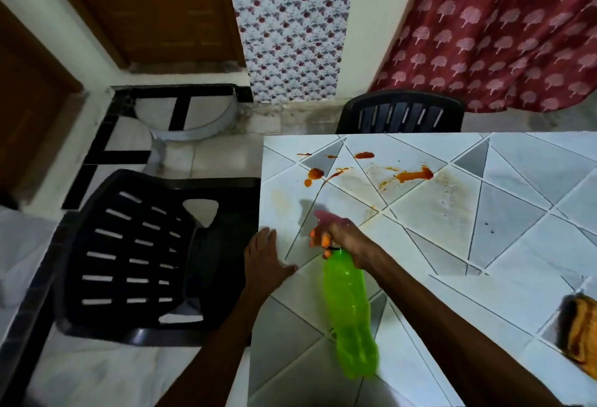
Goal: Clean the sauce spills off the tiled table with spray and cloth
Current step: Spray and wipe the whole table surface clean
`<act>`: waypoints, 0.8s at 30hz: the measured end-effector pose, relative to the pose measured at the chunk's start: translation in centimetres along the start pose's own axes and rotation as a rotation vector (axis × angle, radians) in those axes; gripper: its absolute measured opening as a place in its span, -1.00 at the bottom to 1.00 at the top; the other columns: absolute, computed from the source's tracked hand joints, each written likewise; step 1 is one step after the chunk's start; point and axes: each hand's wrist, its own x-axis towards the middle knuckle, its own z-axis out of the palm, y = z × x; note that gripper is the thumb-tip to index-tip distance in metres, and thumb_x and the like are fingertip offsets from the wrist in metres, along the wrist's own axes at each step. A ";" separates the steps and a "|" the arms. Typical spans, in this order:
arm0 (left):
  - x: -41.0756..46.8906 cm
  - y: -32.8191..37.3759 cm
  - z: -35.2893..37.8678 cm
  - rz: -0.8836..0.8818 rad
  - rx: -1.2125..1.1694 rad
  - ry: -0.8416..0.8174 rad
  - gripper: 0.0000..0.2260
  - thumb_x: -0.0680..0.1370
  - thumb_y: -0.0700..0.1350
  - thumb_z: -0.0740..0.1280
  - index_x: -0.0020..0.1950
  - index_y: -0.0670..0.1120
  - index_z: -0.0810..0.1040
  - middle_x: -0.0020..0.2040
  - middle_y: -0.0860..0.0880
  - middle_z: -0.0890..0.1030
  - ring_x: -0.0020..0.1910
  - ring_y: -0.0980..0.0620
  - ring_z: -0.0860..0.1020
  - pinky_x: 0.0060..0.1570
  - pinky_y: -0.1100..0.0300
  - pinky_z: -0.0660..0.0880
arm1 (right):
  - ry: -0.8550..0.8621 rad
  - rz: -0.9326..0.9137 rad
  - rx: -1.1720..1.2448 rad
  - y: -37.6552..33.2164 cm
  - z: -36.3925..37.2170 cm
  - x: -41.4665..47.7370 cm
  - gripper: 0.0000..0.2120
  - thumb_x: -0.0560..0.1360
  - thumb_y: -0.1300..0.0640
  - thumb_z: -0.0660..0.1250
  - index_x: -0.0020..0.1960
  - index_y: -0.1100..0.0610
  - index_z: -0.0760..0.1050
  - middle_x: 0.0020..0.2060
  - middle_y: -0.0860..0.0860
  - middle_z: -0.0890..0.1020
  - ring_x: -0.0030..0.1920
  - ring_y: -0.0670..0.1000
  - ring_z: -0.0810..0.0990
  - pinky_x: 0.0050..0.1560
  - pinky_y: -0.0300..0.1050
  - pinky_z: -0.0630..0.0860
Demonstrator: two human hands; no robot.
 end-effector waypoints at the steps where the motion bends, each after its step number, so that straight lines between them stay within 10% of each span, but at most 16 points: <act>1: -0.5 0.0 0.1 -0.016 -0.005 0.003 -0.05 0.32 0.28 0.50 0.56 -0.12 0.22 0.57 -0.11 0.19 0.54 -0.15 0.16 0.44 -0.04 0.13 | -0.018 0.022 -0.025 0.5 0.1 -0.7 -0.81 0.63 0.13 0.25 -0.07 0.15 0.58 -0.27 0.22 0.59 -0.38 0.04 0.64 -0.46 -0.14 0.47; 9: -3.6 2.6 1.9 -0.001 -0.033 0.008 -0.09 0.32 0.22 0.54 0.52 -0.16 0.29 0.52 -0.18 0.28 0.51 -0.18 0.22 0.42 -0.05 0.19 | 0.216 0.076 -0.133 5.6 -5.2 -5.4 -0.69 0.55 0.06 0.28 -0.17 0.25 0.67 -0.38 0.27 0.59 -0.46 0.13 0.57 -0.38 -0.10 0.54; 13: -4.1 5.9 3.4 0.060 -0.037 -0.040 -0.08 0.28 0.20 0.56 0.50 -0.16 0.31 0.50 -0.17 0.32 0.50 -0.18 0.23 0.40 -0.10 0.24 | 0.325 0.029 0.106 7.1 -10.8 -8.2 -0.59 0.49 0.38 0.19 0.25 0.16 0.59 -0.23 0.24 0.65 -0.40 0.11 0.62 -0.49 -0.14 0.46; 24: -8.1 15.0 8.5 0.259 0.105 -0.239 -0.01 0.33 0.32 0.48 0.58 -0.09 0.15 0.60 -0.10 0.11 0.57 -0.12 0.07 0.49 -0.07 0.12 | 0.668 -0.020 0.435 13.8 -24.7 -18.5 -0.49 0.48 0.45 0.12 0.29 0.04 0.50 -0.25 0.23 0.60 -0.18 0.25 0.66 -0.53 -0.16 0.45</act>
